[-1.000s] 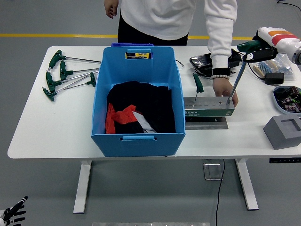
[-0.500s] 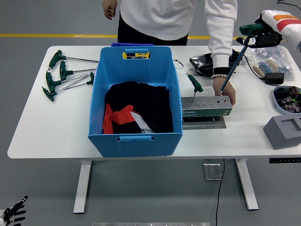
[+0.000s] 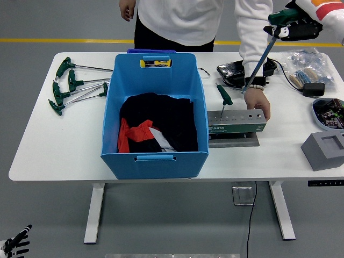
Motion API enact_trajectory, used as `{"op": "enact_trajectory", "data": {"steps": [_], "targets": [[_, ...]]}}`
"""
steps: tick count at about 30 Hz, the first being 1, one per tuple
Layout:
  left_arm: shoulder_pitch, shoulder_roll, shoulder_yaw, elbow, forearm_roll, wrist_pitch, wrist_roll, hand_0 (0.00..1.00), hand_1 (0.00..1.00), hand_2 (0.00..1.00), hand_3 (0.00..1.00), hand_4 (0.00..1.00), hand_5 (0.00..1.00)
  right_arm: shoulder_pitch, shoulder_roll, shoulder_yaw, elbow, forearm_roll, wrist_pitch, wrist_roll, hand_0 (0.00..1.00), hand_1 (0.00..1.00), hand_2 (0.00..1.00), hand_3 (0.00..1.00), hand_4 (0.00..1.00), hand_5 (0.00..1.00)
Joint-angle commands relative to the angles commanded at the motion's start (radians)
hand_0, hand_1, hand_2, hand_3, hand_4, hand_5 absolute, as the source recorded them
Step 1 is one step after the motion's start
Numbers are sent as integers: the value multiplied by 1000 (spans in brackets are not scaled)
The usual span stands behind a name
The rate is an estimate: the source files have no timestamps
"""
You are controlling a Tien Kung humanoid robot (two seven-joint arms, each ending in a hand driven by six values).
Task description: Lift tool from toolbox,place it in box,lift tool from toolbox,place it in box
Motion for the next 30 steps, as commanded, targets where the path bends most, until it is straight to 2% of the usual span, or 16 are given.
{"op": "enact_trajectory", "data": {"steps": [6,11,16,22,30], "targets": [[-5,2,4,0,-2,-1,-2,731,691,728,727,817,671,36,35,-72,97,-38,4,-31,15,2,2,2,763,644],[-5,3,1,0,3,0,-1,731,691,729,727,817,671,78,92,-167,144,-43,18,-46,16,2,2,2,766,650],[-6,2,10,0,-7,-1,-3,731,691,729,727,817,672,112,137,-256,139,-62,24,-52,28,2,2,2,768,645],[-1,7,5,0,1,1,3,731,691,728,727,816,671,147,165,-259,99,-67,11,-57,28,2,2,2,769,645],[0,8,4,0,6,0,2,731,691,729,728,816,671,161,187,-271,98,-67,12,-56,26,2,2,2,770,644]]}}
